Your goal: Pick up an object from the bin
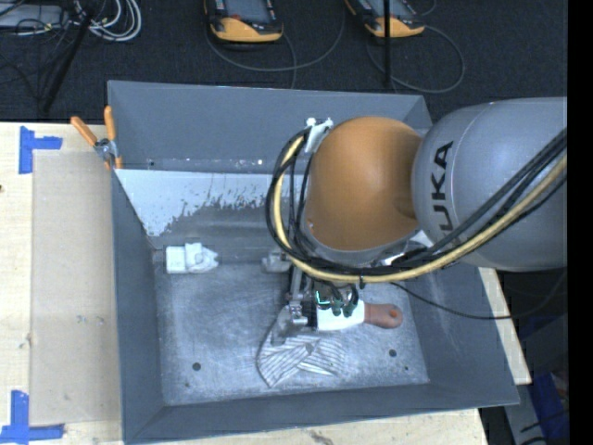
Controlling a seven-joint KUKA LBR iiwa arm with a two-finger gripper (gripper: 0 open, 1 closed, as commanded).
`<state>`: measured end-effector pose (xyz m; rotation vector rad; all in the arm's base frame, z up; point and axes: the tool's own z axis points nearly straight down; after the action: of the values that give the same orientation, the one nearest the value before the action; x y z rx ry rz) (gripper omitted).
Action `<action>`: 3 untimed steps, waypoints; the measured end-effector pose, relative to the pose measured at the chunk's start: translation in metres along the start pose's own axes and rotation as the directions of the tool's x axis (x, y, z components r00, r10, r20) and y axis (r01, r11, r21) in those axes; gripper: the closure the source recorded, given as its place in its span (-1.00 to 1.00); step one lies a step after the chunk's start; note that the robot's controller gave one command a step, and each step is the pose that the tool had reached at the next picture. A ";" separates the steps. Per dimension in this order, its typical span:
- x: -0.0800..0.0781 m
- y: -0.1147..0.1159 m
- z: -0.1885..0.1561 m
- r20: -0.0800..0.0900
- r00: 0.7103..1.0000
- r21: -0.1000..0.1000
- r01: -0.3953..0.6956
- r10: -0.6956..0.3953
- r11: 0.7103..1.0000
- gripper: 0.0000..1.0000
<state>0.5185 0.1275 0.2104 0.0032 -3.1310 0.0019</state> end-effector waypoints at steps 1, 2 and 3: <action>-0.002 -0.001 -0.004 0.008 1.000 -0.001 -0.003 0.003 1.000 -1.00; -0.013 -0.026 0.045 0.015 0.999 -0.002 0.045 -0.045 0.999 -1.00; -0.036 -0.027 0.133 0.000 0.984 -0.001 0.180 -0.180 0.984 1.00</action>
Offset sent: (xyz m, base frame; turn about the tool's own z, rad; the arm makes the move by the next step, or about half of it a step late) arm 0.0252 -0.0709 -0.1275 -0.1081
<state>0.5528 0.1005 0.0767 0.2858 -3.1176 -0.0012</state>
